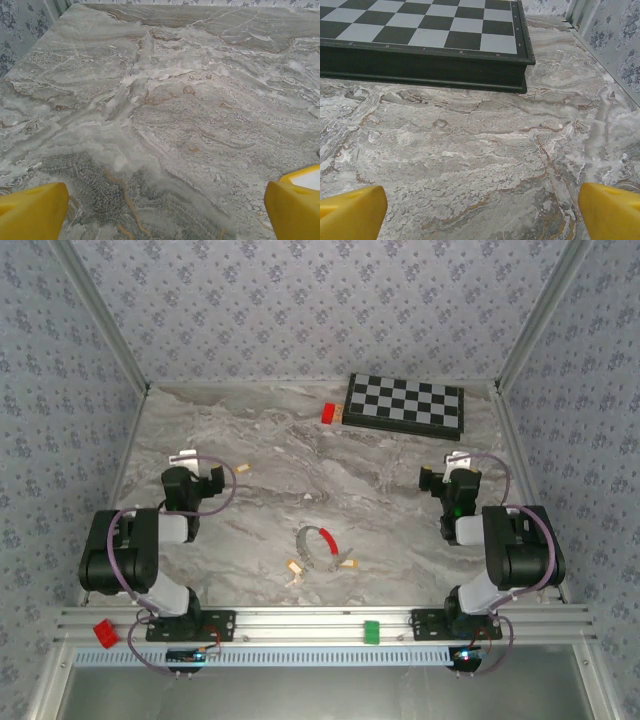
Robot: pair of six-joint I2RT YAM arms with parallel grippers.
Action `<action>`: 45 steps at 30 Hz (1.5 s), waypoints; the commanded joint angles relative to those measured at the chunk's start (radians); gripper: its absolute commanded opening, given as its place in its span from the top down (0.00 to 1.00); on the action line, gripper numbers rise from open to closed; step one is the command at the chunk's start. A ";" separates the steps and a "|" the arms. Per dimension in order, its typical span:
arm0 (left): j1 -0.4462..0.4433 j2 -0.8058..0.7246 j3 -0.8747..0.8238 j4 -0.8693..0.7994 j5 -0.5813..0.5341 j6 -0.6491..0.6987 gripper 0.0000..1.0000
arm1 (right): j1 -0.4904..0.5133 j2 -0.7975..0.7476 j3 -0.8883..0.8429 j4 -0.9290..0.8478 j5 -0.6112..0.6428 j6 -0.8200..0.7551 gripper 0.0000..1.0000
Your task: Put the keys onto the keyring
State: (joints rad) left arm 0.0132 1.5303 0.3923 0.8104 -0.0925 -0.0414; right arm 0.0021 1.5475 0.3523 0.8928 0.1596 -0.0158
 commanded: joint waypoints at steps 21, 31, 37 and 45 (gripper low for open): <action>-0.003 0.006 0.022 0.002 0.019 0.010 0.00 | -0.006 -0.011 0.017 -0.014 -0.018 0.000 0.01; -0.003 0.005 0.022 0.001 0.019 0.009 0.00 | -0.005 -0.012 0.017 -0.012 -0.019 0.000 0.01; -0.003 -0.037 0.053 -0.084 -0.006 -0.004 0.00 | 0.003 -0.024 -0.013 0.039 0.018 -0.003 0.00; 0.000 -0.279 0.352 -0.717 -0.279 -0.244 0.00 | 0.106 -0.262 -0.073 -0.012 0.283 -0.039 0.01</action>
State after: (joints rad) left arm 0.0132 1.3495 0.6445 0.3561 -0.2478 -0.1421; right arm 0.0811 1.4010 0.2501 0.9405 0.3241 -0.0273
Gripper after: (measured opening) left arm 0.997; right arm 0.994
